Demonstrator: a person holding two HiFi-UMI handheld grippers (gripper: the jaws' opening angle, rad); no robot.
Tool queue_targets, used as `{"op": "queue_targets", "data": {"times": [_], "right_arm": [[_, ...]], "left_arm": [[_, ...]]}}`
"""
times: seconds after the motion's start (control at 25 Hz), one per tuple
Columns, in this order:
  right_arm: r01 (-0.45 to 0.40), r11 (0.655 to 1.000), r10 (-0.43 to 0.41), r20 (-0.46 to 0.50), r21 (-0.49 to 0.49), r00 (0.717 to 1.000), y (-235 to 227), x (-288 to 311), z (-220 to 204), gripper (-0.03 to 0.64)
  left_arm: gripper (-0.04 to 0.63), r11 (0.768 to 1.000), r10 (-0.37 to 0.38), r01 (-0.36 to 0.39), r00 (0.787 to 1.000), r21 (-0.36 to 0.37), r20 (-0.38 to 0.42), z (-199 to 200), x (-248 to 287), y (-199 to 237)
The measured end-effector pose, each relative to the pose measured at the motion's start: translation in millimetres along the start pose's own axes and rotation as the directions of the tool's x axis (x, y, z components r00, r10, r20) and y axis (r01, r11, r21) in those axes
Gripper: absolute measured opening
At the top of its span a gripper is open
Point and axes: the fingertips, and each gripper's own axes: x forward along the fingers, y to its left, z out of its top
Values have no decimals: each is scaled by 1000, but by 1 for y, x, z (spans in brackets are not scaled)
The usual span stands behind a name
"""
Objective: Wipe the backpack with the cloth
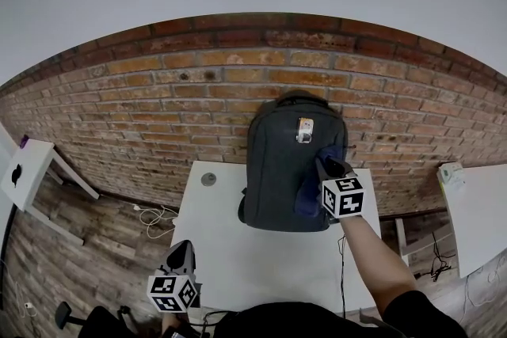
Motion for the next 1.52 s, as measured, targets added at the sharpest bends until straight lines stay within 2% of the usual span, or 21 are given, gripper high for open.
{"op": "queue_targets", "data": {"times": [0.44,0.64,0.84,1.0,1.52], "right_arm": [[60,995,-58,18,-80,998,-27,58,101,35],[53,995,-52,9,-79,999,-27,78,127,35],[27,1000,-27,-20,0,999,-23,83,119,35],[4,1000,-3,-41,17,999,-14,79,103,35],[-96,995,93,-74,-41,993,34,56,46,35]], "left_arm": [[-3,999,-42,41,999,21,30,17,17,-5],[-3,998,-45,43,998,43,47,23,15,-6],[-3,998,-42,40,998,47,53,24,11,-4],[-3,998,-40,38,998,43,49,22,10,0],[-3,999,-50,49,998,16,37,18,13,-2]]}}
